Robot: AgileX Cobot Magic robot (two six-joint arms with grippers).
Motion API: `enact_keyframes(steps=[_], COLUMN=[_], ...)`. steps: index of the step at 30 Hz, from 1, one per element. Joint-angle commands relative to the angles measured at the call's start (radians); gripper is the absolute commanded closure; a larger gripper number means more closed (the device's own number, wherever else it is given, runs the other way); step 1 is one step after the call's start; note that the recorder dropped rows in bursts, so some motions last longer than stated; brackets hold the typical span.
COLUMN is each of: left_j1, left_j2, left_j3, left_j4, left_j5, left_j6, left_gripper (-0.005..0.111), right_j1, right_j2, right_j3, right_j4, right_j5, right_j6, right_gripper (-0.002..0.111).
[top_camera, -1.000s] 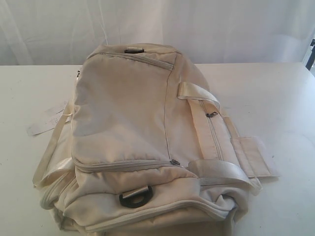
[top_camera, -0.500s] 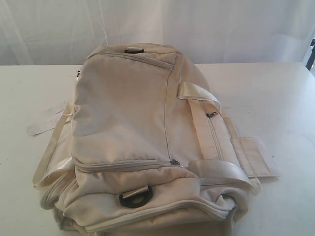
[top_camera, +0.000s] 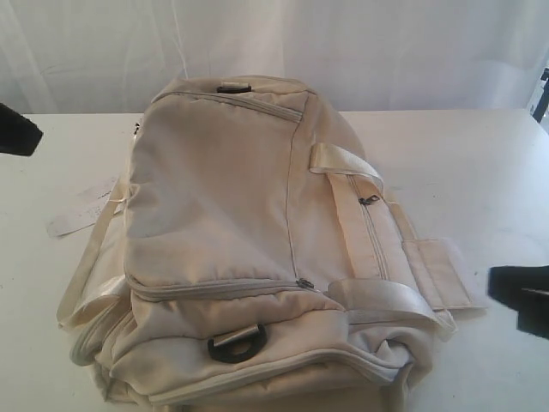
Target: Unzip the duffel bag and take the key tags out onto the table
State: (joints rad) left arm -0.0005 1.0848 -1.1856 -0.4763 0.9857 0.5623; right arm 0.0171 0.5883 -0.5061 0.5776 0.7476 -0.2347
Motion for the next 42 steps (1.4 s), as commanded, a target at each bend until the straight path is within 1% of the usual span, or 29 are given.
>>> enact_keyframes(steps=[1,5,7,9,11,13,15,16,17,18,19,20,22,23,26,28,29,31,32,34,36,40,41,42], left_j1=[-0.013,-0.015,-0.015,-0.027,-0.071,-0.136,-0.235,-0.279,-0.351,-0.4,-0.461,-0.52,-0.622,-0.689,-0.822,-0.872,-0.884,-0.889,-0.889,-0.889,-0.889,-0.889,-0.889,-0.889], left_j2=[0.008,0.008,0.008,0.008,0.008,0.008,0.008,0.01,0.014,0.019,0.027,0.039,0.066,0.087,0.132,0.156,0.167,0.189,0.2,0.215,0.225,0.23,0.232,0.232], left_j3=[-0.008,0.001,0.026,0.073,0.119,0.167,0.215,0.229,0.247,0.254,0.257,0.256,0.239,0.22,0.181,0.171,0.169,0.169,0.169,0.169,0.169,0.169,0.169,0.169], left_j4=[-0.031,-0.088,-0.168,-0.285,-0.39,-0.453,-0.458,-0.437,-0.383,-0.328,-0.249,-0.16,-0.025,0.037,0.169,0.24,0.277,0.339,0.365,0.396,0.396,0.396,0.396,0.39], left_j5=[0.082,0.089,0.107,0.139,0.16,0.169,0.147,0.119,0.076,0.023,-0.017,-0.068,-0.091,-0.091,-0.112,-0.16,-0.182,-0.198,-0.201,-0.201,-0.201,-0.215,-0.234,-0.261], left_j6=[0.022,0.07,0.129,0.251,0.374,0.479,0.506,0.496,0.465,0.426,0.372,0.271,0.115,0.062,0.001,-0.065,-0.106,-0.155,-0.169,-0.172,-0.172,-0.172,-0.172,-0.172], left_gripper=[0.107,0.107,0.107,0.107,0.107,0.107,0.107,0.107,0.107,0.107,0.107,0.107,0.107,0.107,0.107,0.107,0.107,0.106,0.105,0.095,0.079,0.035,0.027,0.022], right_j1=[0.006,0.006,0.006,0.006,0.006,0.006,0.006,0.006,0.006,0.006,0.006,0.006,0.006,0.006,0.006,0.006,0.006,0.006,0.006,0.006,0.006,0.006,0.006,0.006], right_j2=[0.206,0.345,0.408,0.457,0.486,0.499,0.501,0.501,0.501,0.501,0.501,0.501,0.501,0.501,0.501,0.501,0.501,0.501,0.501,0.501,0.501,0.501,0.501,0.501], right_j3=[-0.115,-0.172,-0.193,-0.208,-0.218,-0.224,-0.225,-0.227,-0.227,-0.227,-0.228,-0.231,-0.231,-0.231,-0.231,-0.231,-0.231,-0.231,-0.231,-0.231,-0.231,-0.231,-0.231,-0.231], right_j4=[0.184,0.187,0.185,0.185,0.188,0.188,0.188,0.188,0.188,0.188,0.188,0.188,0.189,0.189,0.187,0.183,0.177,0.162,0.158,0.153,0.153,0.153,0.153,0.153], right_j5=[0.221,0.288,0.315,0.336,0.34,0.325,0.29,0.271,0.257,0.245,0.238,0.235,0.235,0.235,0.244,0.244,0.244,0.244,0.244,0.244,0.244,0.244,0.244,0.244], right_j6=[-0.314,-0.37,-0.392,-0.391,-0.391,-0.391,-0.391,-0.391,-0.391,-0.391,-0.391,-0.391,-0.391,-0.391,-0.391,-0.393,-0.393,-0.393,-0.393,-0.391,-0.391,-0.391,-0.391,-0.391], right_gripper=[0.108,0.108,0.108,0.108,0.108,0.108,0.108,0.108,0.108,0.108,0.108,0.108,0.108,0.108,0.108,0.108,0.108,0.108,0.108,0.108,0.108,0.108,0.108,0.108])
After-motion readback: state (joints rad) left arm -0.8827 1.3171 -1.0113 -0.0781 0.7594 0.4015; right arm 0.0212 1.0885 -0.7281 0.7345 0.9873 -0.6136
